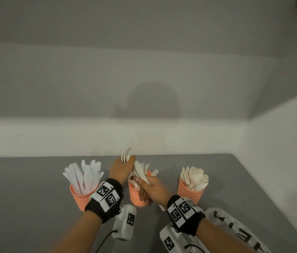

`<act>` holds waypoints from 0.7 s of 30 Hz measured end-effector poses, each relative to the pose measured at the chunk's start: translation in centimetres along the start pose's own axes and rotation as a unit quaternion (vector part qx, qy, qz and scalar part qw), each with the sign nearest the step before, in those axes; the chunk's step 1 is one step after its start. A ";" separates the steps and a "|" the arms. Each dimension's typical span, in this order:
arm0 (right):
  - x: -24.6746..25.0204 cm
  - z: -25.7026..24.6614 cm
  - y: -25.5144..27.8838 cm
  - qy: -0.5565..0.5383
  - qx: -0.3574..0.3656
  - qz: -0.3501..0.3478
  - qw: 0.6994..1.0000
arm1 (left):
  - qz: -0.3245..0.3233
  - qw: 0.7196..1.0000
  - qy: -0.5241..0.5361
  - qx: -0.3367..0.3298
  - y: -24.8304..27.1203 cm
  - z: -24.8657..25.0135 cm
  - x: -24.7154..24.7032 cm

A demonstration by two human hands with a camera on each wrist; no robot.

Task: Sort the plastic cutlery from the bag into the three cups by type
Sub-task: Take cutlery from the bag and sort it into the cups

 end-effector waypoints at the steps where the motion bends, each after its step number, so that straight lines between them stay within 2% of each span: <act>1: 0.0 0.1 0.0 -0.012 -0.006 -0.004 1.000 | -0.011 1.000 -0.007 0.000 0.0 0.0 -0.1; 4: 0.3 -0.1 0.1 -0.043 -0.011 -0.004 0.999 | -0.040 0.999 0.025 -0.013 0.8 0.2 -0.5; 9: 0.7 -1.3 0.7 0.012 0.002 -0.027 1.000 | -0.126 0.988 0.031 -0.078 3.1 1.4 -2.8; 13: 2.0 -2.4 1.0 0.070 0.008 -0.036 0.997 | -0.108 0.987 -0.009 -0.121 2.9 2.9 -3.6; 17: 5.3 -4.8 1.4 0.076 0.054 0.053 0.994 | -0.055 0.968 -0.116 -0.214 3.0 5.6 -4.7; 19: 6.3 -6.0 1.8 0.074 0.074 0.063 0.992 | -0.034 0.965 -0.108 -0.238 3.1 6.5 -5.5; 21: 6.9 -6.5 2.3 0.067 0.080 0.065 0.992 | -0.043 0.970 -0.059 -0.233 3.2 7.2 -6.6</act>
Point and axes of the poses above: each hand's wrist, its own y-axis away from the middle knuckle, its own x-axis out of the back of the hand, z = x × y, the point moved 7 cm from there along -y, towards the middle knuckle, and after that the axes turned 2 degrees about y, right-handed, at the moved point
